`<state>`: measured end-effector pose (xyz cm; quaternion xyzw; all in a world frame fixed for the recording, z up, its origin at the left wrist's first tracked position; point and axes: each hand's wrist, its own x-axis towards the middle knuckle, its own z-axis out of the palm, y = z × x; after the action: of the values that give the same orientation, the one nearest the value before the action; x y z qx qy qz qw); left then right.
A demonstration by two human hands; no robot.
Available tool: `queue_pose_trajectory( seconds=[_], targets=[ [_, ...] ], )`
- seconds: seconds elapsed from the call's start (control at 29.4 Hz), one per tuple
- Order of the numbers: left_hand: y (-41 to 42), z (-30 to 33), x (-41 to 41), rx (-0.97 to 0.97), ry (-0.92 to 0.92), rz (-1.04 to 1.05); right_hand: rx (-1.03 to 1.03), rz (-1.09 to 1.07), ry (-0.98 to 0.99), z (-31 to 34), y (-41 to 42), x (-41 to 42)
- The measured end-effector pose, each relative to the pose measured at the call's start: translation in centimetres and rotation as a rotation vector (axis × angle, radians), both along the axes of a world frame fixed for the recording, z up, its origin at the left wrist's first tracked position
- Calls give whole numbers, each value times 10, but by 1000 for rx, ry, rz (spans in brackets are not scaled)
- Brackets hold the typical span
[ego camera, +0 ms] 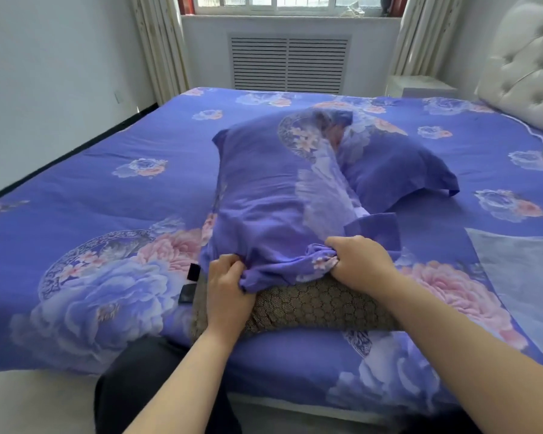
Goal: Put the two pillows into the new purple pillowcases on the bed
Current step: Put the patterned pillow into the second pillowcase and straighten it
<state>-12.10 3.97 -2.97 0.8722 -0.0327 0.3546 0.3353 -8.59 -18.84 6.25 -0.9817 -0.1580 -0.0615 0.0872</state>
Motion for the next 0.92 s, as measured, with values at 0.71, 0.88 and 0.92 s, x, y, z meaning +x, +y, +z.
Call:
queue_pose_trajectory(
  seconds=[0.71, 0.88, 0.92],
  targets=[
    [29, -14, -21, 97, 88, 37, 147, -96, -112, -47, -47, -42],
    [30, -23, -34, -348, 123, 190, 389, 14, -448, -75, -54, -63],
    [29, -22, -35, -518, 153, 213, 410, 23, -481, -78, -53, -66]
  ],
)
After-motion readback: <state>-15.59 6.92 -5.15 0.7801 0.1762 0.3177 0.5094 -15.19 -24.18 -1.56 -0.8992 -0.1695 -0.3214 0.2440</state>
